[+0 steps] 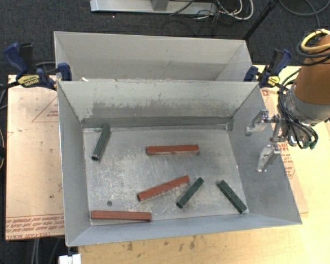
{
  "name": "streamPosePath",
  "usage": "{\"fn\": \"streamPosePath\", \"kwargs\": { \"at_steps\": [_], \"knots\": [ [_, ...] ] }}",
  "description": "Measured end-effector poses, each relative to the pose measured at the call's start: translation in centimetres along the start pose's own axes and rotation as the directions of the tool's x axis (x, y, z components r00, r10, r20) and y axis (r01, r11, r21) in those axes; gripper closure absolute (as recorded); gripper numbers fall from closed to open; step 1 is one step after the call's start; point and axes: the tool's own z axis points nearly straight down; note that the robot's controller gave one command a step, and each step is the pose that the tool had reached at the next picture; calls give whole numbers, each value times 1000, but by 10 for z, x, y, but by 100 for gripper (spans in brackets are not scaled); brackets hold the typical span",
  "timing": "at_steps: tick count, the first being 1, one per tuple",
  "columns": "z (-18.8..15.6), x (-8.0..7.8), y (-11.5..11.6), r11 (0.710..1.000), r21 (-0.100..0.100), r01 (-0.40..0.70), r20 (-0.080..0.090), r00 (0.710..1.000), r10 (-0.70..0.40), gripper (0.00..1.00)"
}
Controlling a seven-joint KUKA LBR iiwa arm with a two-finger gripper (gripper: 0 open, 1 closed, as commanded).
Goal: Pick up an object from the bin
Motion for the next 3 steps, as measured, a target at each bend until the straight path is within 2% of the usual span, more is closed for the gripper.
{"fn": "streamPosePath", "kwargs": {
  "at_steps": [1, 2, 3],
  "knots": [
    [-5, -2, 1, 1000, 2, 3, 8, 1000, -3, 0],
    [41, 8, 11, 998, 4, 57, 13, 998, -57, 0],
    [110, 22, 40, 999, 2, 43, 11, 999, -43, 0]
  ]
}}
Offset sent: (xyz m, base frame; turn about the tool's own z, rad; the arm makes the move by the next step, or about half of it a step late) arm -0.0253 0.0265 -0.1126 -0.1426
